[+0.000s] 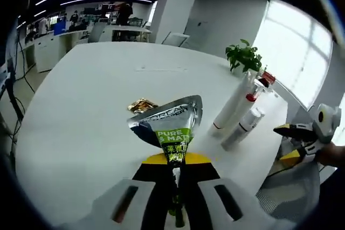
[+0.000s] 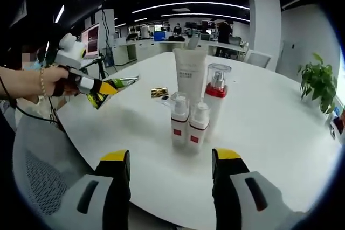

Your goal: Arrange the skincare products in the storage area until every visible bottle or jar stands upright without overlapping.

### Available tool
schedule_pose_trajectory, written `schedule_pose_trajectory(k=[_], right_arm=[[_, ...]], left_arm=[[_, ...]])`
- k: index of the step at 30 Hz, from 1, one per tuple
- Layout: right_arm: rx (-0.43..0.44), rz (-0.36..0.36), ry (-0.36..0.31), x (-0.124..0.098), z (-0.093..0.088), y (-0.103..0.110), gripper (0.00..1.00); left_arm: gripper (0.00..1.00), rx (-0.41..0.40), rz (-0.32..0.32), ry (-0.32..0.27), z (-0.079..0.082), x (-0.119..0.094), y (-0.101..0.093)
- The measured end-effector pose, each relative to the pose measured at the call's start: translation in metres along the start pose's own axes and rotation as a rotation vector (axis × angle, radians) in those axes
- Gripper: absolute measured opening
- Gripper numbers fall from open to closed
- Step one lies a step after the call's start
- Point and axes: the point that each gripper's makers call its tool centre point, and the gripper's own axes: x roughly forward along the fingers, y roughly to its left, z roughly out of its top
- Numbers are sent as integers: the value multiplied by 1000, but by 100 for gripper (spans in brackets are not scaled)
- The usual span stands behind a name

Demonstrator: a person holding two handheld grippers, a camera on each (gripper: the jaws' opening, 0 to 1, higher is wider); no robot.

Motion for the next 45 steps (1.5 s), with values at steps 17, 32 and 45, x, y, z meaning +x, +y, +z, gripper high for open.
schedule_pose_trajectory(k=[17,32,45], right_arm=[[190,220,-132,-1,49,33,46],[536,481,-293,7,109,79,44],[647,629,-356,-11,122,95,11]], left_arm=[[2,111,-115,-63,10,-23,-59],[3,202,-283,-136,19,-49,-118],[14,134,-373,-183,20,-55,-133]])
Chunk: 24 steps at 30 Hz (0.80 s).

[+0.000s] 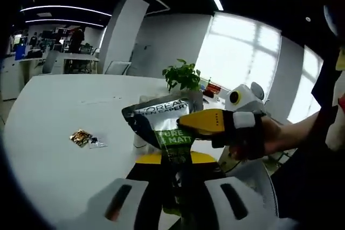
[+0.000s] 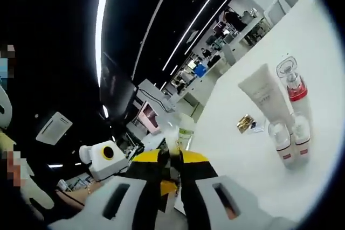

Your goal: Arrange the skincare products in the storage area until every visible bottle or jar stands upright without overlapping.

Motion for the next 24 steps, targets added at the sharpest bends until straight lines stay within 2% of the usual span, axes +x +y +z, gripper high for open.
schedule_pose_trajectory(k=[6,8,11,13,17,18,19,24], right_arm=[[-5,14,0,-3,1,-2,8],[-1,15,2,-5,0,-6,7],[13,19,3,-6,0,-8,6],[7,48,11,-6,0,-1,5],[9,135,20,-3,3,17,5],[16,193,29,-3,4,28,5],[17,203,31,-3,4,30,5],[63,349,58,0,6,60,4]], left_arm=[[26,-17,-17,-25,3,-9,-3],[37,-42,8,-51,7,-15,6],[40,-64,43,-87,13,-28,19],[43,-81,74,-101,14,-37,31],[64,-130,74,-120,14,-46,38],[66,-137,61,-130,16,-49,37],[67,-150,43,-138,16,-50,35],[74,-317,-163,-170,21,-56,7]])
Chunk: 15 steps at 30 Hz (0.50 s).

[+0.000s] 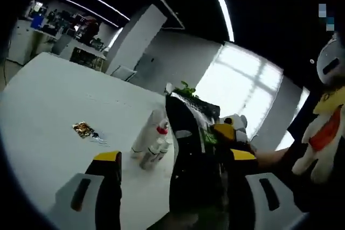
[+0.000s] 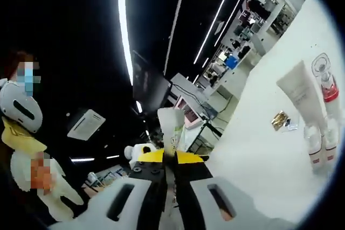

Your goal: Arrange the skincare products in the storage area until every visible bottle or jar stands upright without overlapping.

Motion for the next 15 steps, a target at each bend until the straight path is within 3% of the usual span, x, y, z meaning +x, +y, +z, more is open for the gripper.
schedule_pose_trajectory(k=[8,10,11,13,15], right_arm=[[47,119,36,9,-4,20,3],[69,127,19,8,0,21,3],[64,121,19,7,0,21,3],[40,84,34,6,-2,13,3],[44,57,35,3,-1,7,3]], left_arm=[[65,-51,-141,70,-13,2,-28],[58,-56,-148,68,-13,3,-30],[50,-68,-168,71,-13,3,-33],[34,-68,-187,77,-14,4,-38],[27,-66,-196,76,-15,7,-41]])
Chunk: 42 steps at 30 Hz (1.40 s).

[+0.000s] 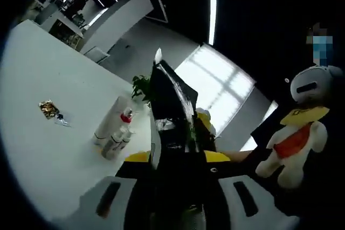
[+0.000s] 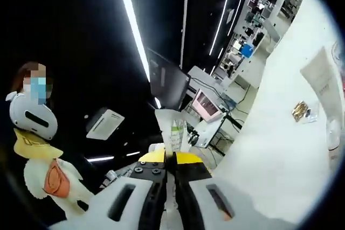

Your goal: Arrange the skincare products in the storage area until every visible bottle or jar stands upright without overlapping.

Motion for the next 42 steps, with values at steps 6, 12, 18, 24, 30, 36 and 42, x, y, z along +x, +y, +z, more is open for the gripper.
schedule_pose_trajectory(k=[6,12,18,24,30,36,42], right_arm=[[-15,-65,-27,-7,5,-11,3],[-15,-93,-86,-11,16,-13,5],[37,-105,-144,-10,13,-10,24],[142,-41,-203,-3,3,3,12],[188,-35,-235,1,5,2,9],[197,-35,-235,3,2,2,7],[222,-34,-247,3,1,0,6]], left_arm=[[4,-46,-30,-12,3,8,-5],[1,-79,-30,-46,10,14,-6],[1,-122,-73,-167,32,16,-14],[1,-163,-88,-219,41,12,-11],[1,-179,-81,-229,39,10,-10],[1,-187,-62,-224,38,8,-6],[2,-165,-37,-216,37,7,-3]])
